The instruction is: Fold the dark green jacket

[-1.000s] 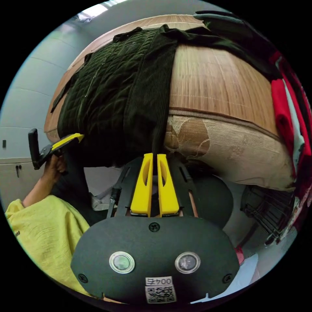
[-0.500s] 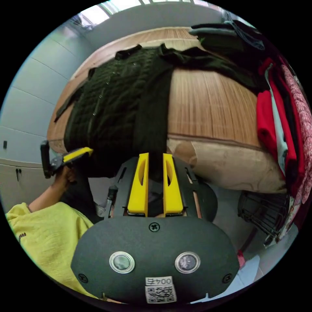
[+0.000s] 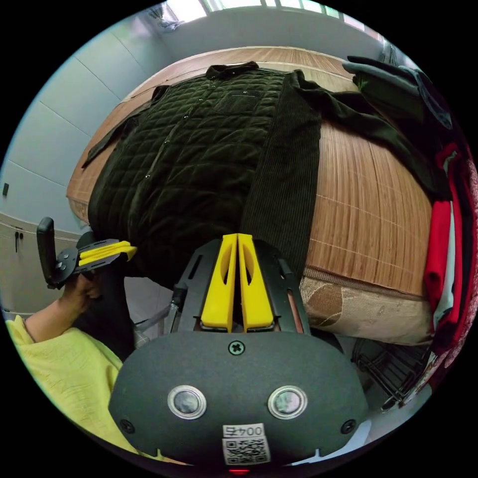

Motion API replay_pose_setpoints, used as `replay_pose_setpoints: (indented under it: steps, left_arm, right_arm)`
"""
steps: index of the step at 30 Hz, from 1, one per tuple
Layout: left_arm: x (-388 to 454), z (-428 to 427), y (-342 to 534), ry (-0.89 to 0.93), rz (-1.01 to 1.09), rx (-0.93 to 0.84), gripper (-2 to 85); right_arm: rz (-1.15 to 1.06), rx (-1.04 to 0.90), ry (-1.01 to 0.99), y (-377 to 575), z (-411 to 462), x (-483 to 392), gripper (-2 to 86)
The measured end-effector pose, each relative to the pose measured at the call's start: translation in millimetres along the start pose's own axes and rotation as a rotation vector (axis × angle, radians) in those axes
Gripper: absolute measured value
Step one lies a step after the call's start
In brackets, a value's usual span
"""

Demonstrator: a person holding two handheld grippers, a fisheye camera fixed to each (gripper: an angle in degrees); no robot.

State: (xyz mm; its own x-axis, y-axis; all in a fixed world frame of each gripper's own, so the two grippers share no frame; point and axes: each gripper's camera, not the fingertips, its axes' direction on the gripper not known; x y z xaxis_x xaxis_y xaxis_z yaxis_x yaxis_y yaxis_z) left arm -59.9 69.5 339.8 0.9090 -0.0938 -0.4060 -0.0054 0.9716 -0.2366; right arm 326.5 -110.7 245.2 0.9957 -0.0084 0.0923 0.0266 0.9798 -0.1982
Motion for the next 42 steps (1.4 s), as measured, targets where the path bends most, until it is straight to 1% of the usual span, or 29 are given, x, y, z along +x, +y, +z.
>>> replay_pose_setpoints:
  steps: [4, 8, 10, 11, 14, 17, 18, 23, 26, 29, 32, 34, 38, 42]
  left_arm:
    - [-5, 0, -2, 0.001, 0.004, -0.003, 1.1]
    - [-12, -1, -3, 0.004, -0.005, 0.004, 1.1]
    - [-13, -2, -5, -0.003, -0.003, 0.000, 1.1]
    - [-15, -2, -6, -0.006, -0.002, -0.004, 1.1]
    - [-20, -3, -8, -0.005, -0.002, -0.007, 1.1]
    - [-26, -4, -9, -0.002, -0.007, -0.007, 1.1]
    - [-29, -5, -9, -0.002, -0.006, -0.006, 1.1]
    - [-43, -8, -11, 0.027, -0.009, -0.003, 1.2]
    - [-48, -12, -11, 0.031, 0.007, 0.001, 1.3]
    - [-54, -22, -11, 0.044, 0.000, 0.007, 1.1]
    - [-65, -42, -13, 0.034, -0.003, 0.049, 0.7]
    - [-76, -57, -16, 0.015, -0.011, 0.079, 0.5]
    - [-123, -82, -33, -0.079, -0.058, 0.120, 0.6]
    - [-183, -85, -48, -0.181, -0.156, 0.090, 1.1]
  right_arm:
    - [0.039, -0.042, 0.001, -2, -5, 3, -0.5]
    - [0.044, 0.010, -0.041, -8, -19, -3, 0.5]
    - [0.024, 0.046, -0.061, -18, -21, -13, 2.3]
    - [0.004, 0.052, -0.079, -28, -19, -22, 4.6]
    - [-0.058, 0.034, -0.092, -50, -7, -48, 7.5]
    - [-0.087, -0.054, 0.018, -60, 16, -61, 7.2]
    - [-0.096, -0.017, 0.028, -58, 16, -62, 6.4]
    - [-0.034, -0.019, -0.050, -65, 15, -56, 5.3]
    - [-0.042, -0.006, -0.079, -74, 8, -63, 6.3]
    - [-0.053, 0.017, -0.071, -83, 5, -71, 6.8]
    - [-0.061, -0.051, -0.028, -93, 21, -78, 7.6]
    - [-0.067, -0.034, 0.000, -94, 23, -81, 7.1]
    - [-0.062, -0.029, 0.001, -100, 26, -86, 6.6]
    - [-0.060, -0.033, 0.015, -107, 28, -91, 6.5]
